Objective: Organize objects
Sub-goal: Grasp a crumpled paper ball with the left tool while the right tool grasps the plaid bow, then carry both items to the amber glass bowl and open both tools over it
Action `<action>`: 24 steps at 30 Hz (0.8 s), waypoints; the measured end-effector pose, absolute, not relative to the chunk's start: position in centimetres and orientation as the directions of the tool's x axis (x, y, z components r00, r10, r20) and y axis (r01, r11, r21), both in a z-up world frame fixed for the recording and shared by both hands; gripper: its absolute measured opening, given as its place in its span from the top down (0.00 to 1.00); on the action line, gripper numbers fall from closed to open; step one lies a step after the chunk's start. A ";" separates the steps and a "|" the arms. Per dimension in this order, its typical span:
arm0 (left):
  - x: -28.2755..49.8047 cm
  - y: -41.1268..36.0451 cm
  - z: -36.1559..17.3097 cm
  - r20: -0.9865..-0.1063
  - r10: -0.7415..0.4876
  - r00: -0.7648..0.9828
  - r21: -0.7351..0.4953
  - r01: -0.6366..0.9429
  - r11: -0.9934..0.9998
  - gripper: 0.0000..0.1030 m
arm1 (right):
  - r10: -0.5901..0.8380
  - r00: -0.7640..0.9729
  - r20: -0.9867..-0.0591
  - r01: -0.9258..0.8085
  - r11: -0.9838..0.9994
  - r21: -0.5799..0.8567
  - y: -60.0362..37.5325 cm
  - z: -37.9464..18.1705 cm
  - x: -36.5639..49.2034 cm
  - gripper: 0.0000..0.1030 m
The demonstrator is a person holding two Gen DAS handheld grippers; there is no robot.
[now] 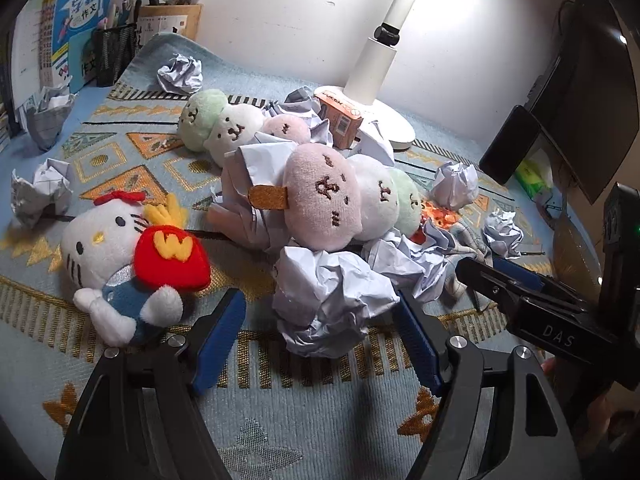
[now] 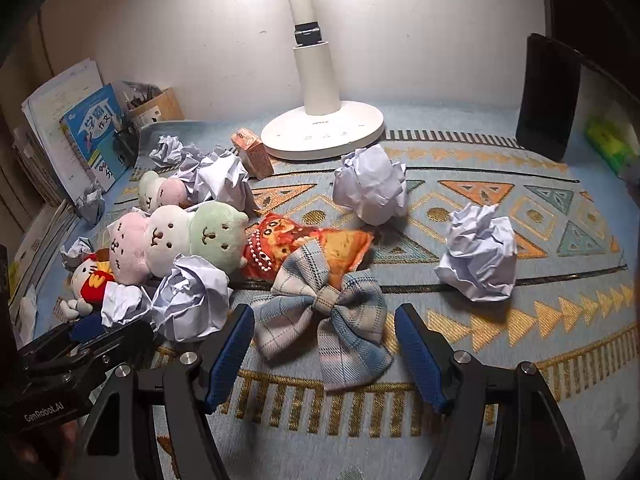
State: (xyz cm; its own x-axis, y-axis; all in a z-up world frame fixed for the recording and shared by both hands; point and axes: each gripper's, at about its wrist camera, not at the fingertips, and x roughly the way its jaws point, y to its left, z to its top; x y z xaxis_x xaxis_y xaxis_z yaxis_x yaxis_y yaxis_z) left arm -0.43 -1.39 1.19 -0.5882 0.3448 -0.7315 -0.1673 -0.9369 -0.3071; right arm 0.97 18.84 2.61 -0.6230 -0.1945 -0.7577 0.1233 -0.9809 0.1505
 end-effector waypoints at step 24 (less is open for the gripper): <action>4.4 1.3 1.5 -0.703 0.363 -0.611 -0.329 -0.172 -0.928 0.52 | -0.301 -0.525 -0.796 0.007 -0.937 0.350 24.5 2.8 9.1 0.39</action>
